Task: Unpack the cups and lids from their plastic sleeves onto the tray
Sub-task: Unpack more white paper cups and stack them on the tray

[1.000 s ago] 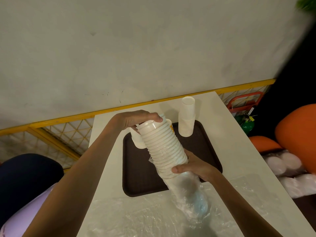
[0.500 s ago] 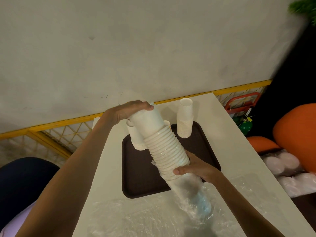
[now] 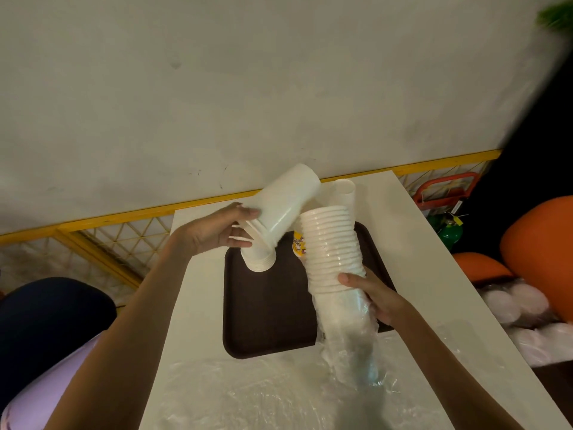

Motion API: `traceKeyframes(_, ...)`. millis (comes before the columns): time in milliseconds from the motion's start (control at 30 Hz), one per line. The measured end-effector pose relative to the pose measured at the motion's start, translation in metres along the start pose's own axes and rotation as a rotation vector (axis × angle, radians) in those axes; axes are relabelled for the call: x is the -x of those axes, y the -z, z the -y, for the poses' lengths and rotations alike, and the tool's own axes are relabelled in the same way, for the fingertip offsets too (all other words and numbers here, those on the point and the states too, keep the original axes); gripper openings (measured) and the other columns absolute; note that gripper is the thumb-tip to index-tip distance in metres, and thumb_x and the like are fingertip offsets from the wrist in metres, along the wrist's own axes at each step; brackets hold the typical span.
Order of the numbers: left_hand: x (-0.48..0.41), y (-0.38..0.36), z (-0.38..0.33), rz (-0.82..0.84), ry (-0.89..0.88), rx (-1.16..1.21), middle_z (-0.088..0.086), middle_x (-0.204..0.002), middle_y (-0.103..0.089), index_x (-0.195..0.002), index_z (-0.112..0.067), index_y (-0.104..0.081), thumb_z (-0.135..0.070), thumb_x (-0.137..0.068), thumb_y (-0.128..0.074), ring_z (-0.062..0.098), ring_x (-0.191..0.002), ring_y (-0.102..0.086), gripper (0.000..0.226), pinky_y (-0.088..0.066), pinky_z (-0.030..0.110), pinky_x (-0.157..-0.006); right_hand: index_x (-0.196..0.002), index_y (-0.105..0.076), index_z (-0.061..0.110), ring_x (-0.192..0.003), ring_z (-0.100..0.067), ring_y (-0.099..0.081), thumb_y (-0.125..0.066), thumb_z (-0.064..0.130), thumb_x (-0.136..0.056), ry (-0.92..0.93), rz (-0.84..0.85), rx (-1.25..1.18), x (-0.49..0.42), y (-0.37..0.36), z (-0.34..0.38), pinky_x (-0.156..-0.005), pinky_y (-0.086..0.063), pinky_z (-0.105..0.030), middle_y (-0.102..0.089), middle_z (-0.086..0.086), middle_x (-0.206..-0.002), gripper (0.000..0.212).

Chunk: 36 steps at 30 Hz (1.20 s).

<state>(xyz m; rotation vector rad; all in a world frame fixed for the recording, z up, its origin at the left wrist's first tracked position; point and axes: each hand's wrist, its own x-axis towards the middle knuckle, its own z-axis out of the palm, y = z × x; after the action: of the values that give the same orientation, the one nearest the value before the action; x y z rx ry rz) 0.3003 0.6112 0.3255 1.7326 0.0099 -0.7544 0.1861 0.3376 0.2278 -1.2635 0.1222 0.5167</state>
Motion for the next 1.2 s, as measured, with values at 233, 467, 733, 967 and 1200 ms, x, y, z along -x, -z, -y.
traceKeyframes(233, -0.008, 0.000, 0.012, 0.082, 0.009, -0.054, 0.002, -0.115, -0.064, -0.117, -0.019, -0.054, -0.057, -0.022, -0.091, 0.015, -0.107, -0.062, 0.109, -0.056, 0.025, -0.085, -0.116, -0.054, 0.026, -0.096, -0.013, -0.069, -0.090, 0.058, -0.024, 0.010, -0.004, 0.027, -0.021, -0.008, 0.007, -0.071, -0.055, -0.023, -0.072, 0.003, -0.102, 0.104)
traceKeyframes(467, -0.034, 0.007, 0.008, -0.457, -0.274, -0.016, -0.009, -0.106, -0.056, -0.119, -0.019, -0.040, -0.022, -0.063, -0.086, 0.014, -0.105, -0.054, 0.073, -0.050, 0.029, -0.087, -0.116, -0.054, 0.025, -0.095, -0.013, -0.069, -0.091, 0.057, -0.023, -0.009, 0.012, 0.038, -0.034, -0.005, 0.007, -0.069, -0.055, -0.023, -0.073, 0.003, -0.100, 0.105)
traceKeyframes(733, -0.077, 0.002, 0.060, -0.746, -0.122, -0.204, 0.011, -0.137, -0.043, -0.141, -0.006, -0.022, -0.019, -0.066, -0.086, 0.029, -0.124, -0.045, 0.099, -0.045, 0.043, -0.098, -0.114, -0.053, 0.026, -0.092, -0.010, -0.070, -0.091, 0.056, -0.022, -0.024, 0.033, 0.038, -0.046, -0.009, 0.006, -0.068, -0.055, -0.021, -0.074, 0.006, -0.096, 0.104)
traceKeyframes(967, -0.072, -0.018, 0.085, -0.463, 0.198, -0.275, 0.014, -0.151, -0.029, -0.148, -0.005, 0.011, -0.024, -0.081, -0.074, 0.033, -0.137, -0.033, 0.109, -0.032, 0.043, -0.108, -0.116, -0.052, 0.028, -0.094, -0.012, -0.069, -0.091, 0.057, -0.021, -0.046, 0.007, 0.042, -0.049, -0.005, -0.001, -0.070, -0.055, -0.024, -0.071, 0.003, -0.103, 0.107)
traceKeyframes(1200, -0.049, -0.021, 0.081, -0.190, 0.332, -0.471, 0.010, -0.103, -0.063, -0.109, -0.009, -0.058, -0.041, -0.091, -0.059, 0.014, -0.085, -0.057, 0.036, -0.044, 0.024, -0.072, -0.119, -0.052, 0.026, -0.098, -0.013, -0.068, -0.091, 0.058, -0.023, -0.058, 0.025, 0.059, -0.047, -0.010, -0.007, -0.072, -0.055, -0.024, -0.071, 0.001, -0.105, 0.107)
